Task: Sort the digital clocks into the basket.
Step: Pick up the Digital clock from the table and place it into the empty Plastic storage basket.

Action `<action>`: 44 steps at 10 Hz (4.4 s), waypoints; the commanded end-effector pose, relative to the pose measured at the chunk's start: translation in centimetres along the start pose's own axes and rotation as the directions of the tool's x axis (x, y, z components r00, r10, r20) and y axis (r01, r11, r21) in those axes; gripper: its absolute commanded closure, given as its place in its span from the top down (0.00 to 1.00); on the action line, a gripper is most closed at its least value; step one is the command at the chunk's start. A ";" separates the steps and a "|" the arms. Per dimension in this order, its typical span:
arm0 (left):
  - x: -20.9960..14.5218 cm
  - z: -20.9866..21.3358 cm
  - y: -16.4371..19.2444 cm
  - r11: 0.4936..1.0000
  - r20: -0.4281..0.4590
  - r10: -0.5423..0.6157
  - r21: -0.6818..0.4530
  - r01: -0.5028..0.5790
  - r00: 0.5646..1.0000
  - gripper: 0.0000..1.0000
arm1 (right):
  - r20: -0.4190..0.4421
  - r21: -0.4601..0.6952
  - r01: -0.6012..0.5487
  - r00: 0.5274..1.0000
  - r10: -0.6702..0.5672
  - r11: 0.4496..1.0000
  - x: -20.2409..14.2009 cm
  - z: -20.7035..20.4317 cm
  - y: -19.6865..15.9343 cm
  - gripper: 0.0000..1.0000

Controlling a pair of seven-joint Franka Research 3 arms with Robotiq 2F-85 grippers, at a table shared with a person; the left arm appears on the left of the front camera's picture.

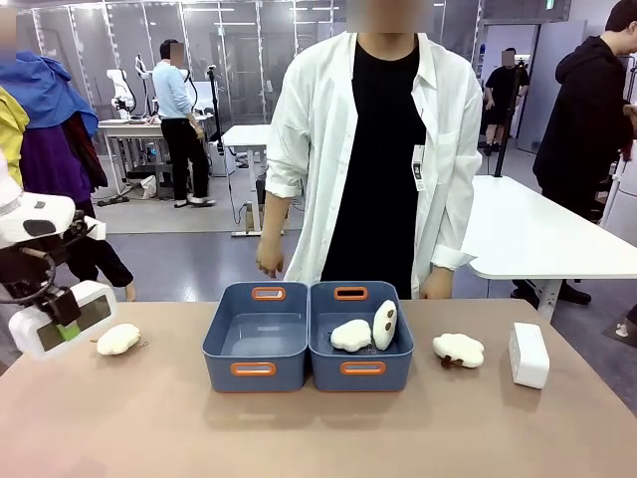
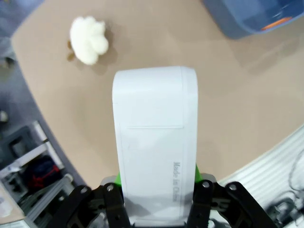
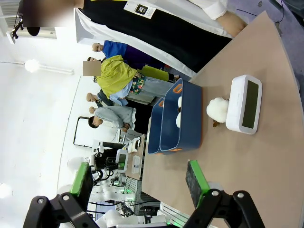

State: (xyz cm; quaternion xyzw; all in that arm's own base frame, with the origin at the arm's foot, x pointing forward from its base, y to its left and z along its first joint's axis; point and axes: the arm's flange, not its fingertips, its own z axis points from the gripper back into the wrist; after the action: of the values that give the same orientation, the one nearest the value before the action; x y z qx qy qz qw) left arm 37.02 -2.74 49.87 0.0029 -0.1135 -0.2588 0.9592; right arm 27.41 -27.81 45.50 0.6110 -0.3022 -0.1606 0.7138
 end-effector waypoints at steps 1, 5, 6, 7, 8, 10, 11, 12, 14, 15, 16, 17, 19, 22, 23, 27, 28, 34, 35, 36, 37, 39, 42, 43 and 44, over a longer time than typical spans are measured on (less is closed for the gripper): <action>4.0 3.5 -2.4 0.997 0.019 0.047 -0.055 -0.046 0.999 0.51 | -0.012 -0.001 -0.008 1.000 0.008 1.000 -0.3 0.3 0.3 1.00; 17.9 3.5 -13.2 0.982 -0.010 0.156 -0.106 -0.157 0.988 0.51 | -0.012 -0.001 -0.008 1.000 0.008 1.000 -0.3 0.3 0.3 1.00; 20.0 2.0 -14.5 0.977 -0.012 0.189 -0.099 -0.189 0.982 0.51 | -0.012 -0.001 -0.008 1.000 0.008 1.000 -0.3 0.3 0.3 1.00; 21.3 0.5 -15.3 0.973 -0.011 0.214 -0.081 -0.214 0.977 0.51 | -0.012 -0.001 -0.008 1.000 0.008 1.000 -0.3 0.3 0.3 1.00; 22.1 -1.4 -15.5 0.953 -0.007 0.295 -0.078 -0.294 0.956 0.51 | -0.012 -0.001 -0.008 1.000 0.008 1.000 -0.3 0.3 0.3 1.00; 23.5 -5.1 -15.6 0.922 0.029 0.382 -0.088 -0.378 0.924 0.51 | -0.012 -0.001 -0.008 1.000 0.008 1.000 -0.3 0.3 0.3 1.00; 24.9 -7.1 -15.3 0.917 0.059 0.397 -0.061 -0.393 0.916 0.51 | -0.012 -0.001 -0.008 1.000 0.008 1.000 -0.3 0.3 0.3 1.00; 26.0 -8.9 -15.0 0.917 0.069 0.399 -0.030 -0.398 0.914 0.51 | -0.012 -0.001 -0.008 1.000 0.008 1.000 -0.3 0.3 0.3 1.00; 24.4 -8.2 -14.7 0.921 0.031 0.385 -0.081 -0.382 0.922 0.51 | -0.012 -0.001 -0.008 1.000 0.008 1.000 -0.3 0.3 0.3 1.00; 24.4 -8.2 -14.7 0.921 0.031 0.385 -0.081 -0.382 0.922 0.51 | -0.012 -0.001 -0.008 1.000 0.008 1.000 -0.3 0.3 0.3 1.00; 24.4 -8.2 -14.7 0.921 0.031 0.385 -0.081 -0.382 0.922 0.51 | -0.012 -0.001 -0.008 1.000 0.008 1.000 -0.3 0.3 0.3 1.00; 24.4 -8.2 -14.7 0.921 0.031 0.385 -0.081 -0.382 0.922 0.51 | -0.012 -0.001 -0.008 1.000 0.008 1.000 -0.3 0.3 0.3 1.00; 25.1 -8.9 -14.8 0.924 0.043 0.379 -0.073 -0.375 0.925 0.51 | -0.012 -0.001 -0.008 1.000 0.008 1.000 -0.3 0.3 0.3 1.00; 27.6 -14.2 -14.4 0.899 -0.019 0.434 -0.051 -0.434 0.901 0.51 | -0.012 -0.001 -0.008 1.000 0.008 1.000 -0.3 0.3 0.3 1.00; 28.2 -15.3 -14.0 0.888 -0.009 0.459 -0.021 -0.460 0.888 0.51 | -0.012 -0.001 -0.008 1.000 0.008 1.000 -0.3 0.3 0.3 1.00; 29.7 -19.4 -12.8 0.868 -0.040 0.496 0.026 -0.496 0.867 0.79 | -0.012 -0.001 -0.008 1.000 0.008 1.000 -0.3 0.3 0.3 1.00; 29.7 -20.0 -12.8 0.870 -0.051 0.493 0.042 -0.491 0.869 0.85 | -0.012 -0.001 -0.008 1.000 0.008 1.000 -0.3 0.3 0.3 1.00; 27.4 -16.0 -13.3 0.882 -0.033 0.471 0.001 -0.471 0.882 1.00 | -0.012 -0.001 -0.008 1.000 0.008 1.000 -0.3 0.3 0.3 1.00; 26.8 -15.5 -13.1 0.874 -0.026 0.486 -0.002 -0.486 0.874 1.00 | -0.012 -0.001 -0.008 1.000 0.008 1.000 -0.3 0.3 0.3 1.00; 25.9 -15.2 -12.6 0.853 -0.018 0.521 -0.022 -0.521 0.854 1.00 | -0.012 -0.001 -0.008 1.000 0.008 1.000 -0.3 0.3 0.3 1.00; 28.8 -15.9 -13.4 0.884 -0.018 0.467 -0.007 -0.467 0.884 1.00 | -0.012 -0.001 -0.008 1.000 0.008 1.000 -0.3 0.3 0.3 1.00; 28.8 -15.9 -13.4 0.884 -0.018 0.467 -0.007 -0.467 0.884 1.00 | -0.012 -0.001 -0.008 1.000 0.008 1.000 -0.3 0.3 0.3 1.00; 28.5 -16.0 -13.6 0.881 -0.024 0.472 -0.010 -0.472 0.881 1.00 | -0.012 -0.001 -0.008 1.000 0.008 1.000 -0.3 0.3 0.3 1.00; 27.5 -10.9 -13.3 0.894 -0.016 0.441 -0.084 -0.441 0.897 1.00 | -0.012 -0.001 -0.008 1.000 0.008 1.000 -0.3 0.3 0.3 1.00; 25.6 -5.5 -12.0 0.910 -0.007 0.393 -0.139 -0.390 0.919 1.00 | -0.012 -0.001 -0.008 1.000 0.008 1.000 -0.3 0.3 0.3 1.00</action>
State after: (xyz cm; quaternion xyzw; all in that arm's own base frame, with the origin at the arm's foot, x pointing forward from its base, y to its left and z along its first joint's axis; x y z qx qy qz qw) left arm 56.76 -29.34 44.28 -0.0590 -0.1116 -0.0391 0.9912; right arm 27.40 -27.83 45.51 0.6111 -0.3020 -0.1604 0.7139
